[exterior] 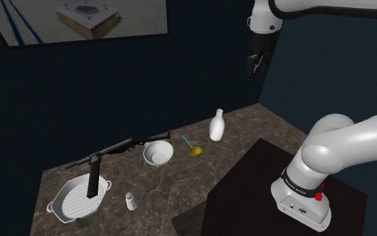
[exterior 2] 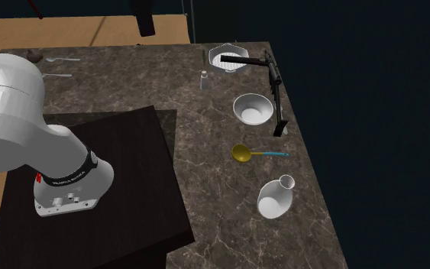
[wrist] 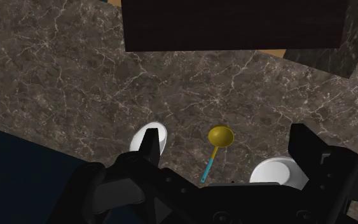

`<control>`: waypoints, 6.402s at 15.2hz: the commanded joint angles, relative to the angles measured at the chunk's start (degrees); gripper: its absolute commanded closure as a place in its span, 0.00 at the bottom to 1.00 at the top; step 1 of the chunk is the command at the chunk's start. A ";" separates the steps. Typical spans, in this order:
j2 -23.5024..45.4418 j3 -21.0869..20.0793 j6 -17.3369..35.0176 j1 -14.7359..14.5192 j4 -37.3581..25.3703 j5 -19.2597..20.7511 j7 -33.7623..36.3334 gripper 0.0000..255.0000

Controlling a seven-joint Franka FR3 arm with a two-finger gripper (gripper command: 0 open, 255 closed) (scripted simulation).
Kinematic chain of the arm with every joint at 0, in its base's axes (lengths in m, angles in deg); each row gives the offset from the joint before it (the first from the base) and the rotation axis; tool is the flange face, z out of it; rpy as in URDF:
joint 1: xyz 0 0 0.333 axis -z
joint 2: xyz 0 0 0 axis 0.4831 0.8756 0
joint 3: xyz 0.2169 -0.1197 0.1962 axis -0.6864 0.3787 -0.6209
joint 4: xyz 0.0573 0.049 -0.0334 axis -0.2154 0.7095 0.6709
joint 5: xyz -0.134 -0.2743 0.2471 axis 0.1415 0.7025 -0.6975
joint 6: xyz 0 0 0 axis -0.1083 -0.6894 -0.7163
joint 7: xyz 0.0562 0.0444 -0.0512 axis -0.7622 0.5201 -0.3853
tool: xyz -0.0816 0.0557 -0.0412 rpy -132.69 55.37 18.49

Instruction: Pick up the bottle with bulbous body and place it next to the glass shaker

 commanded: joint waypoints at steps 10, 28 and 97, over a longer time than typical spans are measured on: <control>9.89 5.80 17.16 2.18 6.52 2.68 -3.48 0.00; 45.27 15.32 46.90 5.04 0.04 -0.86 -13.43 0.00; 62.62 15.78 41.17 9.74 -22.43 -8.38 -21.39 1.00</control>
